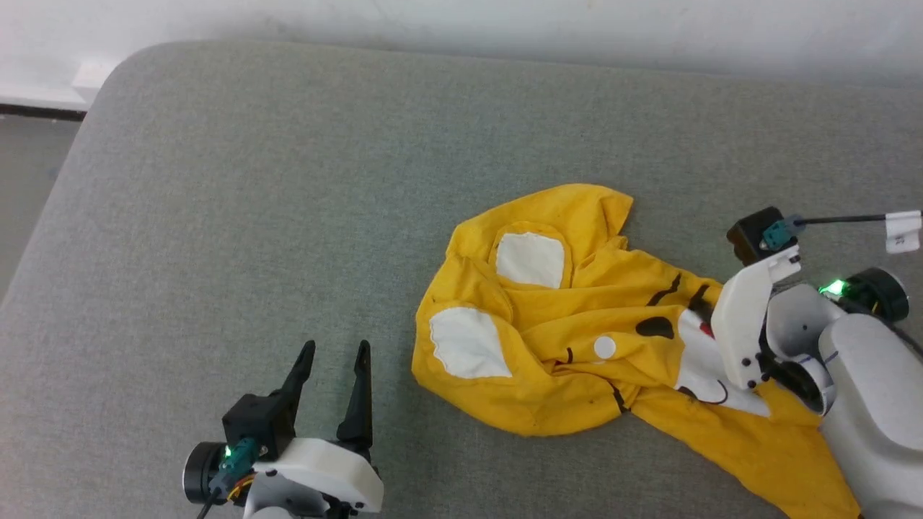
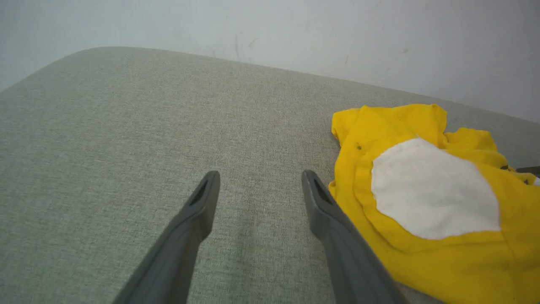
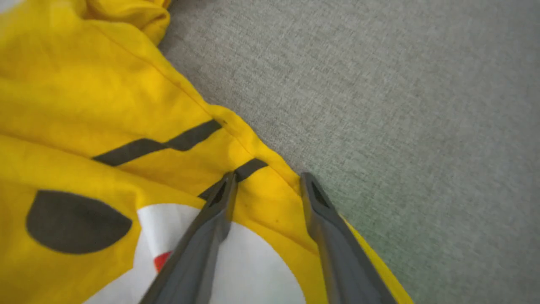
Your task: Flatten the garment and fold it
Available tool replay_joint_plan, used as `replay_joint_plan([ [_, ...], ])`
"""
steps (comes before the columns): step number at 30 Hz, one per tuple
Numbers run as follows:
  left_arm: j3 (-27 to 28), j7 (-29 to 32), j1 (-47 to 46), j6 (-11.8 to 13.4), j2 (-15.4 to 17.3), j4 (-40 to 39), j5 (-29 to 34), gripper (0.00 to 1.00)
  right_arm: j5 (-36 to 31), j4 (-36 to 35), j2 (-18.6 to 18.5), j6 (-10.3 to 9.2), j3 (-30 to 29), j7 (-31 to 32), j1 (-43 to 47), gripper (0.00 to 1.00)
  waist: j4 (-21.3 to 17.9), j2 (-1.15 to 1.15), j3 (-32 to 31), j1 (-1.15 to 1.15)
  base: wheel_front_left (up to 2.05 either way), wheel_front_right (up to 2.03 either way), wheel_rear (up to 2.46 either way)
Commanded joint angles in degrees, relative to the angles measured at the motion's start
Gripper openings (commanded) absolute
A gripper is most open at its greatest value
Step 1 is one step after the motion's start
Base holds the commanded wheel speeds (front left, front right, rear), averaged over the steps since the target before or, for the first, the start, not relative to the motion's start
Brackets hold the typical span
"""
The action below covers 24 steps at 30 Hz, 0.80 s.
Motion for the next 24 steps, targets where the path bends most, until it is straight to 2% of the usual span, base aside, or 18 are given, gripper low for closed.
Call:
replay_joint_plan([
  [1, 0.3, -0.5, -1.3, -0.3, -0.3, 0.4, 0.0, 1.00, 0.2, 1.0, -0.5, -0.06, 0.5, 0.7, 1.0, 0.00, 0.6, 0.00, 1.2, 0.00, 0.00, 0.00, 0.00],
  [7, 0.5, -0.7, -1.7, -0.5, -0.7, 0.9, 0.0, 1.00, 0.2, -1.0, -1.5, -0.06, -2.1, -2.8, 0.2, 0.00, -1.2, 0.00, 0.6, 0.00, 0.00, 0.00, 0.00],
  [13, 1.1, -0.9, -1.3, -0.3, -0.3, 0.9, 0.1, 1.00, 1.8, -9.6, -2.3, -0.06, -11.9, -7.9, 4.6, 0.00, -4.2, 0.00, -0.5, 0.00, 0.00, 0.00, 0.00],
  [17, 1.2, -0.9, -0.7, -0.2, 0.0, 0.6, 0.1, 1.00, 1.6, -18.1, -1.4, -0.06, -21.3, -6.8, 15.7, 0.00, -6.1, 0.00, -0.4, 0.00, 0.00, 0.00, 0.00],
  [20, 1.0, -1.0, -0.9, -0.3, -0.2, 0.5, 0.0, 1.00, 1.3, -24.7, 2.3, -0.06, -28.7, -2.6, 27.8, 0.00, -6.6, 0.00, 0.2, 0.00, 0.00, 0.00, 0.00],
  [24, 0.9, -0.8, -1.3, -0.4, -0.1, 0.5, -0.1, 1.00, -0.3, -31.5, 8.3, -0.06, -35.3, 3.1, 41.9, 0.00, -7.5, 0.00, 1.2, 0.00, 0.00, 0.00, 0.00],
])
